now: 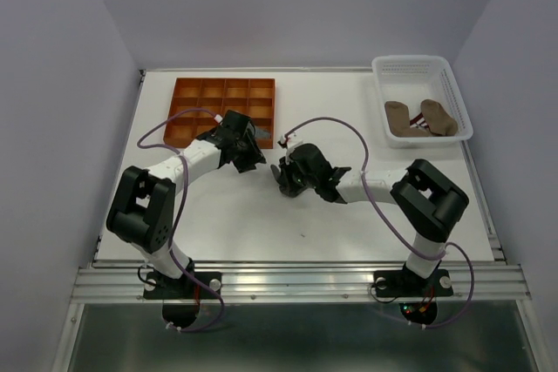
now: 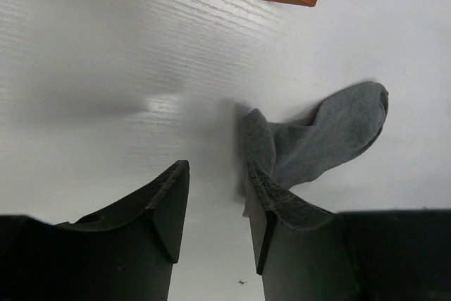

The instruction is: Roll the socks

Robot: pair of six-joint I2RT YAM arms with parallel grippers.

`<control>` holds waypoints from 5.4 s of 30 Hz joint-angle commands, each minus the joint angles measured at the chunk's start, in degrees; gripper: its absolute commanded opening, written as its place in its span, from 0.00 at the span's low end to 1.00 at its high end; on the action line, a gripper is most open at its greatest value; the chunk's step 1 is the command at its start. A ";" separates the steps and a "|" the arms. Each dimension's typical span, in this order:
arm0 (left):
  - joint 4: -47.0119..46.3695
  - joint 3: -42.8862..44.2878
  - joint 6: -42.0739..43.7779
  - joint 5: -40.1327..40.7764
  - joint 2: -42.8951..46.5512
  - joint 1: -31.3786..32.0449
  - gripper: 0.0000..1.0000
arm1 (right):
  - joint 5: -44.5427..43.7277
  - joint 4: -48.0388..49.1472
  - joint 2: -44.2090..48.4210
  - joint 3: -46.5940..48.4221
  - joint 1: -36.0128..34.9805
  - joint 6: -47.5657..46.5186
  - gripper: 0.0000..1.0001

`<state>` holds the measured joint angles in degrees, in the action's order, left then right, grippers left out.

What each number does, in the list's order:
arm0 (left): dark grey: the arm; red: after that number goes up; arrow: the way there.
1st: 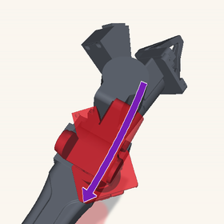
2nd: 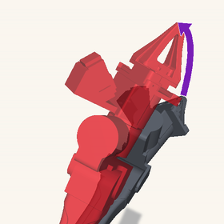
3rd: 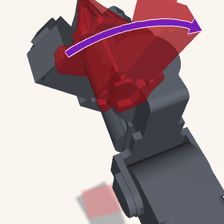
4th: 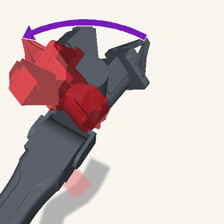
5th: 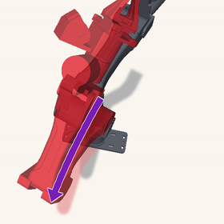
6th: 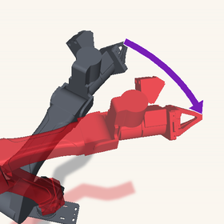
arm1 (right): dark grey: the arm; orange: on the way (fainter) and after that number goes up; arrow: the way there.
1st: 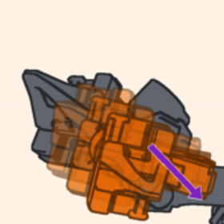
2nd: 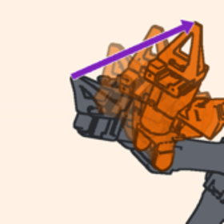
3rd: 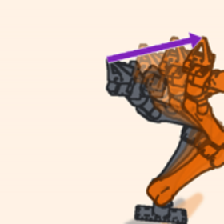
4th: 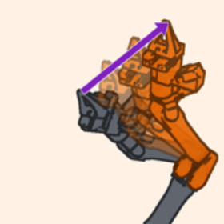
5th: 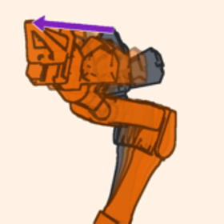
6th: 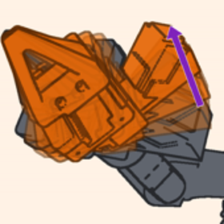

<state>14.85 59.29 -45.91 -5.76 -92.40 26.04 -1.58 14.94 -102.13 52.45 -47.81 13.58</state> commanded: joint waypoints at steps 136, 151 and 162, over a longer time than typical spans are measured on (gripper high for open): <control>0.18 0.57 11.55 -6.19 -1.38 9.20 0.52 | -15.48 -8.09 4.83 -3.66 -8.61 2.85 0.05; -2.02 -1.63 11.63 -8.12 -0.06 8.59 0.53 | 20.54 8.69 6.42 -12.89 4.83 15.06 0.03; -4.66 -2.07 12.34 -11.91 -3.31 8.85 0.59 | 32.87 15.99 1.68 -14.13 10.19 19.29 0.06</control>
<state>12.10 57.71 -34.52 -15.77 -94.83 34.57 25.06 24.77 -98.65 38.46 -39.24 30.61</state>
